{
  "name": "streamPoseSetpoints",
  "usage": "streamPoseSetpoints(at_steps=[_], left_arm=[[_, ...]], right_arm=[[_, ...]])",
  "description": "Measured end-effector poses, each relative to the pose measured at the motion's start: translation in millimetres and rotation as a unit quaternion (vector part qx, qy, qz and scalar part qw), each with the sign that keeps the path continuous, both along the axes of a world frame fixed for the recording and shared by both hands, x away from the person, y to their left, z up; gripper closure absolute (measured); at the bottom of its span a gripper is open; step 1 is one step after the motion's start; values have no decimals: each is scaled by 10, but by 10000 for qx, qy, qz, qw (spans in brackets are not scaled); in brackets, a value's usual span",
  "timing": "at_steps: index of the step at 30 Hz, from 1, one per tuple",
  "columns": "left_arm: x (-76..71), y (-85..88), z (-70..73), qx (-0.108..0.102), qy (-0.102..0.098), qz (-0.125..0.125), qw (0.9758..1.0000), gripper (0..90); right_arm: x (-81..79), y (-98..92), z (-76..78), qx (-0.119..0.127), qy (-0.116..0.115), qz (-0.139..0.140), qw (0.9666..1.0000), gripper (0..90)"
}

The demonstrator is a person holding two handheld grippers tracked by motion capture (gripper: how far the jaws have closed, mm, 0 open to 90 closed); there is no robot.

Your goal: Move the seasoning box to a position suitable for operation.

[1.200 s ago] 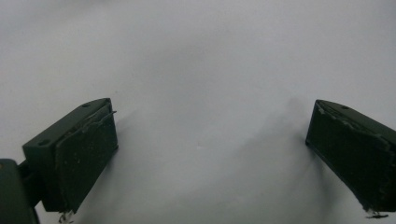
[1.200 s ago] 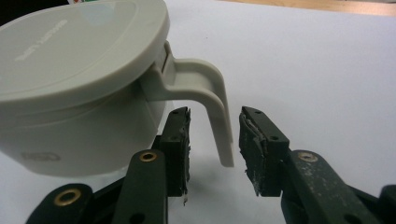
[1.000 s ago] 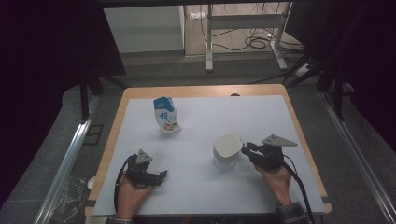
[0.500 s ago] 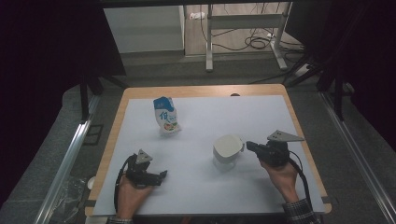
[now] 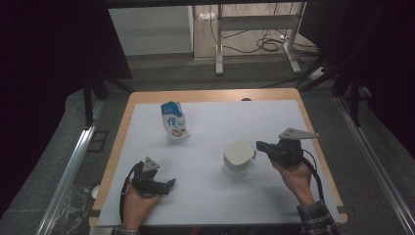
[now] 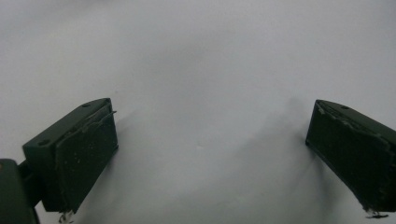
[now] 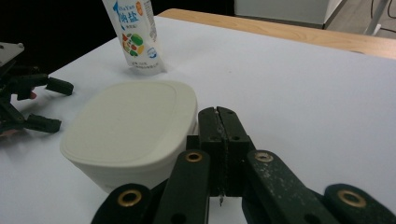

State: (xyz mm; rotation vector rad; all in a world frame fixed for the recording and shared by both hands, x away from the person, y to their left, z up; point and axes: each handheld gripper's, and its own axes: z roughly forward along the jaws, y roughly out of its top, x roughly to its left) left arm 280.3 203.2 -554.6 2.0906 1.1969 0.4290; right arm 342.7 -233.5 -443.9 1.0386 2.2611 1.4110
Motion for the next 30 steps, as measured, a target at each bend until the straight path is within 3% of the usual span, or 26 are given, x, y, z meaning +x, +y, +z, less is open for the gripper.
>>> streamPoseSetpoints(at_steps=[8,30], left_arm=[[0,0,0,-2,0,0,10000,21],[0,0,0,-3,1,-1,10000,21]], right_arm=[[26,145,98,-143,-64,195,9997,895],[34,270,64,-337,-170,275,9989,895]])
